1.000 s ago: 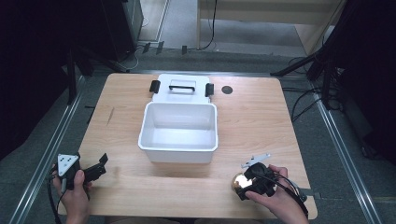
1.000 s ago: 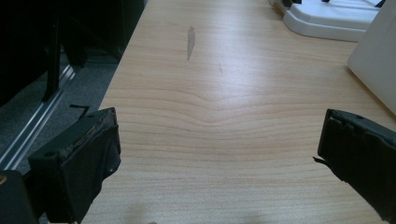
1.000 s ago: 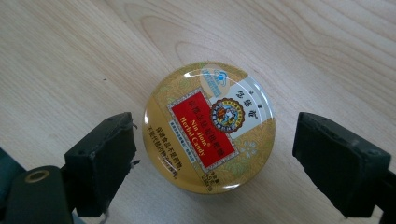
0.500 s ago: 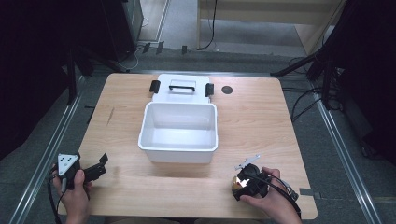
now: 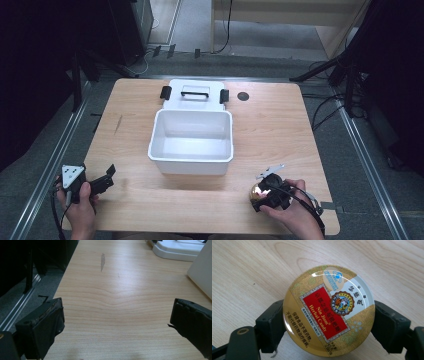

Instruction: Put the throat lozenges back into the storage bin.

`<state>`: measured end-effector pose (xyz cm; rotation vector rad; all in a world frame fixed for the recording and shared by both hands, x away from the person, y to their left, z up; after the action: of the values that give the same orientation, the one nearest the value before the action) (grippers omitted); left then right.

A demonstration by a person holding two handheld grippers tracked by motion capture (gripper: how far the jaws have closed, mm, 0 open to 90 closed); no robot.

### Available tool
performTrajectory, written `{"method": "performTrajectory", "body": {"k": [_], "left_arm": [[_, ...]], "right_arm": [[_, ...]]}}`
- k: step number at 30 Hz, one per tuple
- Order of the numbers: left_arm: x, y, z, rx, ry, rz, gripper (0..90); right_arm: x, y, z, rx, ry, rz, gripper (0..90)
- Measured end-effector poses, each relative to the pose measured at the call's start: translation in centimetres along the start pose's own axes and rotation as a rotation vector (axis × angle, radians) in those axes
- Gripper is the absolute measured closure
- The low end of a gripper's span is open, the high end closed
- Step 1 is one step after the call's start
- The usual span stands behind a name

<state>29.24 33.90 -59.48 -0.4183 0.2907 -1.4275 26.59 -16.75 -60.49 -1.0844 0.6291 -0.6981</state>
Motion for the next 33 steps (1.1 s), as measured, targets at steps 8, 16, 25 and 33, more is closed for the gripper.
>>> {"method": "performTrajectory", "body": {"k": [8, 16, 25, 33], "left_arm": [[0.1, 0.0, 0.0, 0.003, -0.003, -0.008, 0.0], [0.0, 0.0, 0.0, 0.004, -0.003, -0.006, 0.0], [0.0, 0.0, 0.0, 0.003, -0.006, -0.008, 0.0], [0.0, 0.0, 0.0, 0.001, -0.008, -0.010, 0.0]], "right_arm": [[0.7, -1.2, 0.3, 0.023, 0.020, -0.016, 20.6], [0.6, -2.3, 2.2, 0.030, 0.008, -0.018, 20.6], [0.7, -3.4, 4.4, 0.027, -0.021, -0.027, 20.6], [1.0, -3.8, 5.6, 0.028, -0.021, -0.013, 20.6]]}}
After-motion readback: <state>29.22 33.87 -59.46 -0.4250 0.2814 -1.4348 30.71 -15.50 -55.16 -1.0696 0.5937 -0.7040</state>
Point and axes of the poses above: each handheld gripper's, and its own axes: y roughly forward along the jaws, z roughly out of its top, x roughly to its right, the point moved 10 cm from there along y, roughly forward along the jaws, and after that the axes turned 7 degrees about z, right-handed, at the moved point
